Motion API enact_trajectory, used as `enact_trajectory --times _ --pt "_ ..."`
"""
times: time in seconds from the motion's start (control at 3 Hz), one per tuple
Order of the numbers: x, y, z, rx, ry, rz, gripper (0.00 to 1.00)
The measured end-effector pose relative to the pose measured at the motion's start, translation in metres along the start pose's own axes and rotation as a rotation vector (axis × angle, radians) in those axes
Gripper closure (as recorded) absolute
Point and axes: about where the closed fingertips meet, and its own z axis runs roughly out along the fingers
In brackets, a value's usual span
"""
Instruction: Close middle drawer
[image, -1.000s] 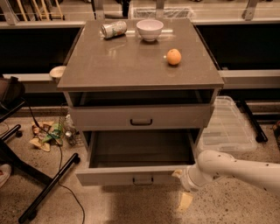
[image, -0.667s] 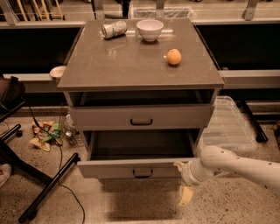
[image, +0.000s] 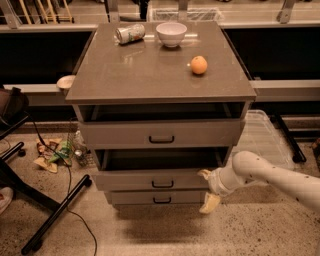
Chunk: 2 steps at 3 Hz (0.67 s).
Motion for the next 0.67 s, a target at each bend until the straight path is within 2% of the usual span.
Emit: enact_trajectory --times 0.33,0.67 --pt "0.002 -0.026 0.001 0.016 -0.009 0.001 0.13" --pt "0.005 -0.037 0.003 0.021 -0.013 0.009 0.0"
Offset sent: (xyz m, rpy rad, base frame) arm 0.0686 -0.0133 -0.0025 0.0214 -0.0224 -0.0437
